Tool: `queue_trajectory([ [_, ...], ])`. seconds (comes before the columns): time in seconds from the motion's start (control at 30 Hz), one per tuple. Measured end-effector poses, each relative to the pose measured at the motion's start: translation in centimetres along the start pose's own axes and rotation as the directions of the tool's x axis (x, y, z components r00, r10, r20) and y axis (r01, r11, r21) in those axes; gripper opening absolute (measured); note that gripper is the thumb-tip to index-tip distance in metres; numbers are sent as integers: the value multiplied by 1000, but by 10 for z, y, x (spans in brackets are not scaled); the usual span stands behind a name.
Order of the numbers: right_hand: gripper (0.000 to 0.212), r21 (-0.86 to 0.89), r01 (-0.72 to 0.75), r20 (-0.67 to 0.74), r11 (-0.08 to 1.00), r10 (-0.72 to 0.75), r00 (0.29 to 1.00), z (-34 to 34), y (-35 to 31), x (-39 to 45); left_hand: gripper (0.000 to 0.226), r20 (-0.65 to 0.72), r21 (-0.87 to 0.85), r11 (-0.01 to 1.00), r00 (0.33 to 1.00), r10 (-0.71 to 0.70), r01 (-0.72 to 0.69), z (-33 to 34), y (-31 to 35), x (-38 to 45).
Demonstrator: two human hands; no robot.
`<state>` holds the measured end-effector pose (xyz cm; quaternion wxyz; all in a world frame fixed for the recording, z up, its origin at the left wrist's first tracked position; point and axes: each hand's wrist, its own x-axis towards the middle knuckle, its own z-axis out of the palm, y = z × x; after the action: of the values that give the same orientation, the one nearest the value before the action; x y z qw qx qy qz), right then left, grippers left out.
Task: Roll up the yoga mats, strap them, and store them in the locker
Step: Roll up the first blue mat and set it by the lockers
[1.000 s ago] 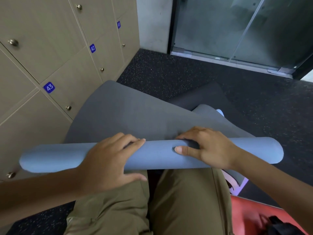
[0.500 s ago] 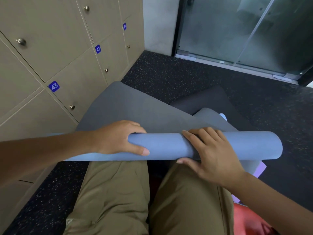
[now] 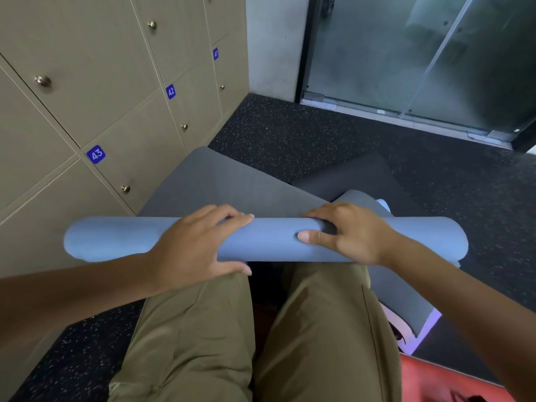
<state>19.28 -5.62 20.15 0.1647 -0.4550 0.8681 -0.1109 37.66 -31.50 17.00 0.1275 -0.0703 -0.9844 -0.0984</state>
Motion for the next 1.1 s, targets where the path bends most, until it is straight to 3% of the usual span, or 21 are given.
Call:
queue_trajectory([
  [0.1,81,-18,-13,42,1000,14,999,-2,3,10,100,46,77,997,999,9,-12,5,-6,5],
  [0.17,80,-66,10,-6,998,-11,1000,1,3,10,99,83,17,999,996,-32,30,2,-9,11],
  [0.3,80,-256,53,-226,965,-113,968,5,9,1,82,206,-143,977,970,-128,159,-8,-16,32],
  [0.4,88,-408,55,-271,911,-178,946,8,15,-4,65,316,-239,942,936,-153,235,-13,-27,49],
  [0.57,91,-328,38,-257,944,-128,958,10,21,7,55,501,-351,858,849,-166,375,-16,-42,70],
  [0.7,91,-235,15,-78,972,-35,996,-6,28,26,67,507,-168,939,843,-180,302,-14,-40,76],
  [0.83,59,16,-15,41,1000,14,999,-19,32,44,84,260,-11,991,958,-126,133,-11,-36,68],
  [0.93,46,141,-81,151,987,59,987,-28,35,55,107,135,220,976,990,-42,11,6,-30,57],
  [1.03,46,190,-130,234,973,84,969,-29,40,67,118,136,348,937,987,-91,38,21,-27,55],
  [1.1,46,218,-154,267,964,93,959,-29,43,73,109,181,368,927,972,-151,75,24,-29,62],
])
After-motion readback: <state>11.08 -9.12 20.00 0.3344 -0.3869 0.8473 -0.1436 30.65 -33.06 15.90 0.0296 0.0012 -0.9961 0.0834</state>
